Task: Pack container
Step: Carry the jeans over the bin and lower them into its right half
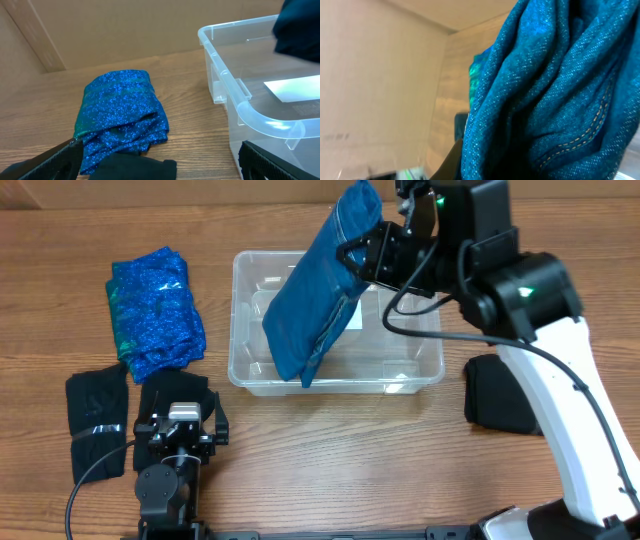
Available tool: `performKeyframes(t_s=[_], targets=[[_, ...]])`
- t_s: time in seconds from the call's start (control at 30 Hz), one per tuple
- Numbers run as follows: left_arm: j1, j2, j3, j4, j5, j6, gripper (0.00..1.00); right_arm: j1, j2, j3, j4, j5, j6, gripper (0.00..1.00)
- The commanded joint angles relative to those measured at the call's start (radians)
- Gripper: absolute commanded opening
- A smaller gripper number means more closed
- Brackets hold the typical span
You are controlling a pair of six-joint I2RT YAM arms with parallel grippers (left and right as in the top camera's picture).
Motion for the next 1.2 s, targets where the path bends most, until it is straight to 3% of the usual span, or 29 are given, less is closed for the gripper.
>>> performKeyframes(t_s=[0.0, 0.27, 0.5, 0.6, 0.73, 0.8, 0.9, 0.97, 1.07, 1.17], targets=[[-0.006, -0.003, -0.003, 0.004, -0.005, 0.0, 1.0, -0.003, -0.024, -0.096, 0.16, 0.013, 0.119, 0.04], [-0.006, -0.003, -0.003, 0.004, -0.005, 0.0, 1.0, 0.026, -0.024, -0.357, 0.579, -0.006, 0.307, 0.04], [-0.006, -0.003, -0.003, 0.004, -0.005, 0.0, 1.0, 0.046, -0.016, -0.466, 0.606, 0.039, 0.285, 0.04], [-0.006, -0.003, -0.003, 0.004, -0.005, 0.0, 1.0, 0.046, -0.016, -0.53, 0.553, 0.046, 0.179, 0.04], [-0.006, -0.003, -0.003, 0.004, -0.005, 0.0, 1.0, 0.044, -0.018, -0.537, 0.362, 0.143, -0.027, 0.05], [-0.006, -0.003, -0.003, 0.004, -0.005, 0.0, 1.0, 0.037, -0.021, -0.531, 0.287, 0.209, -0.18, 0.13], [-0.006, -0.003, -0.003, 0.004, -0.005, 0.0, 1.0, 0.022, -0.024, -0.489, 0.17, 0.333, -0.288, 0.23], [-0.006, -0.003, -0.003, 0.004, -0.005, 0.0, 1.0, 0.013, -0.034, -0.442, 0.104, 0.431, -0.327, 0.33], [-0.006, -0.003, -0.003, 0.004, -0.005, 0.0, 1.0, 0.002, -0.056, -0.337, 0.022, 0.592, -0.347, 0.41], [-0.006, -0.003, -0.003, 0.004, -0.005, 0.0, 1.0, 0.001, -0.068, -0.292, 0.0, 0.617, -0.39, 0.45]])
